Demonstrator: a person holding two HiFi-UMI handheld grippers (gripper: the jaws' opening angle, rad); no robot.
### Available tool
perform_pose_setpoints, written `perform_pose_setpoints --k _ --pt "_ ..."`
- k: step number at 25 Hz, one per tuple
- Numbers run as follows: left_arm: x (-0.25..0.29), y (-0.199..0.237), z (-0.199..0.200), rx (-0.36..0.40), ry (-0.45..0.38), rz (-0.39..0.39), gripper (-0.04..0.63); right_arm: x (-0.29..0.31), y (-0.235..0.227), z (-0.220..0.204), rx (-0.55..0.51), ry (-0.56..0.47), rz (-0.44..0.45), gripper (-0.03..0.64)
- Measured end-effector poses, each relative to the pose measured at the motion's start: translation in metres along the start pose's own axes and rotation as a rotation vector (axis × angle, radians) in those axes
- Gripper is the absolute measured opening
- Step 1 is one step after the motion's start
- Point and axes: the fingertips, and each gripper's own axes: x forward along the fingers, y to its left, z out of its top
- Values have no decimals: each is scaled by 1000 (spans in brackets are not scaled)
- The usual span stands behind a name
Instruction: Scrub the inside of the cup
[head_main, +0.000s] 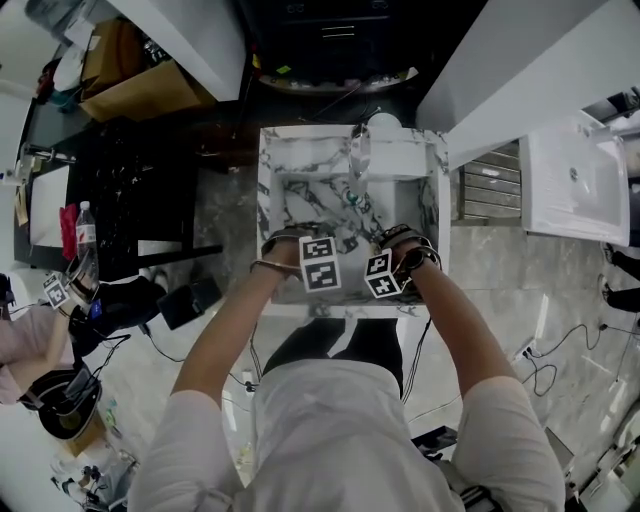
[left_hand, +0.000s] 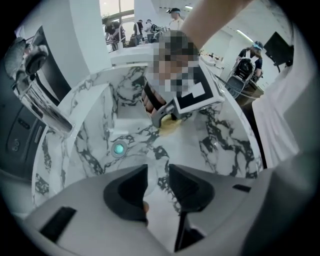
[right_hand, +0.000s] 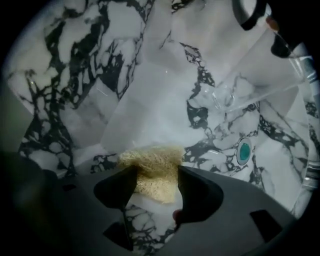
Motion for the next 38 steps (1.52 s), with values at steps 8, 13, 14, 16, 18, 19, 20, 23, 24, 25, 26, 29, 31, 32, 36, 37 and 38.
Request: perform_pose_setpoints --k 8,13,14,16,18,19,20,23,24,25,26,29,31,32,36,37,38 --pt "9 5 -1 8 6 40 40 4 -2 0 32 0 16 239" --pt "9 6 -2 -56 -12 12 28 -3 -5 -2 92 -21 -17 167" --pt "8 6 -3 -59 -13 8 26 -6 -7 -2 110 -25 -28 145" --pt "8 6 -4 -62 -10 -1 26 -13 -11 -4 158 -40 -52 104" --pt "8 5 -5 -63 -8 -9 25 -23 -16 -5 225 -70 -70 79" --pt "7 3 -6 -64 -8 -14 25 -29 -20 -6 264 -90 -82 67" --pt "7 2 -8 -68 -10 -17 25 -36 -24 -6 306 -113 -97 55" --pt "0 -1 -12 -105 -32 -13 25 -62 -37 -12 463 -196 -144 35" --pt "-4 0 -12 -127 -44 -7 25 -71 -41 -16 519 -224 -157 35" --pt "-9 1 -11 -153 -59 0 25 -79 -43 -21 572 -249 -170 34" --pt "-15 3 -10 -183 -78 7 25 -88 -44 -25 617 -271 -183 34" --pt "-38 8 -5 -287 -149 30 25 -113 -46 -34 730 -342 -238 32" --pt "-55 11 -2 -355 -198 45 25 -134 -45 -37 802 -399 -277 32" --pt "-64 12 -1 -385 -226 52 25 -144 -44 -38 841 -429 -294 31" --pt "-101 14 4 -484 -366 76 25 -188 -37 -40 1026 -579 -356 31" --pt "-111 12 4 -509 -397 76 25 -200 -36 -41 1074 -624 -374 31" --pt "-119 10 5 -535 -431 74 25 -213 -35 -42 1116 -668 -391 31"
